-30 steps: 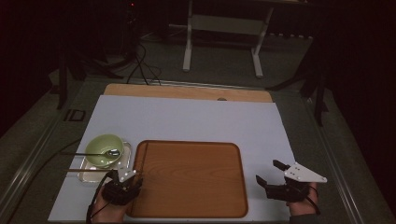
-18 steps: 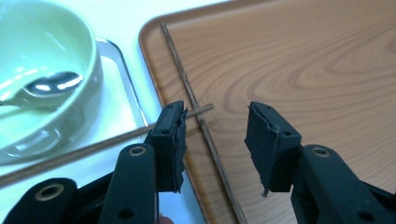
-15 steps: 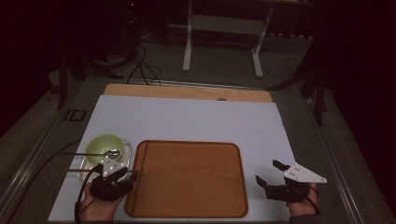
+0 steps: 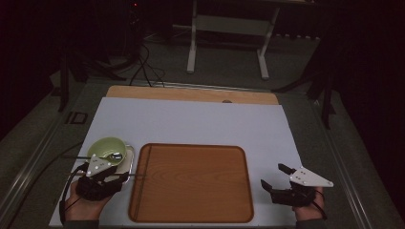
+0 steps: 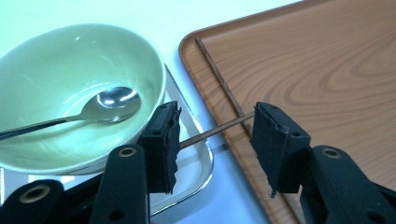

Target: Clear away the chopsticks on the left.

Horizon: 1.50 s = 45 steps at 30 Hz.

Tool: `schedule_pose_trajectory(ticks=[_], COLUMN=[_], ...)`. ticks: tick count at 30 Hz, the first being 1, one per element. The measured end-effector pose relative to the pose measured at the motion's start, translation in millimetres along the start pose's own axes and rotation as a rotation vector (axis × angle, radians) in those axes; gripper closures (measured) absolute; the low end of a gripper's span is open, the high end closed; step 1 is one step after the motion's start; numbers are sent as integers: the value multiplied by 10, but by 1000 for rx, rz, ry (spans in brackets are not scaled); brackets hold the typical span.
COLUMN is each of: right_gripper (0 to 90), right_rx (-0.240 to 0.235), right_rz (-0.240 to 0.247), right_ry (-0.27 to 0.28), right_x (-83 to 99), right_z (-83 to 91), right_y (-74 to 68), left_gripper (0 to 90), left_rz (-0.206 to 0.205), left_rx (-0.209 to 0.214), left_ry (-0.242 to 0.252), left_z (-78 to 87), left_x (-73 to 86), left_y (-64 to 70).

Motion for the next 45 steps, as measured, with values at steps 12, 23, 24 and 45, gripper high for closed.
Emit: schedule_pose_trajectory(ticks=[12,23,24,45], right_gripper=[142,141,142,141], right_rx=[-3,-6,-7,-8], right_rz=[5,4,4,5], right_ry=[-4,-4,-5,-5], right_x=[2,3,3,-1], right_z=[-6,-13,-13,-7], right_y=[-7,-10,-11,-9], left_gripper=[505,484,483,435], left_rz=[26,39,36,46], left_rx=[56,34,26,-25], left_ry=[10,-2,-8,-9], left_z=[94,203,209,236], left_x=[164,353,370,520], left_y=[-149,-294,-307,-524])
Point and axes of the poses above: each handheld gripper's, and its own axes: z roughly backward along the jaws, x roughly out of its underside, y roughly to its right, the point moved 6 cm from there along -z, roughly forward along the jaws, and after that the axes turned 7 degrees about x, right-handed, at the moved point
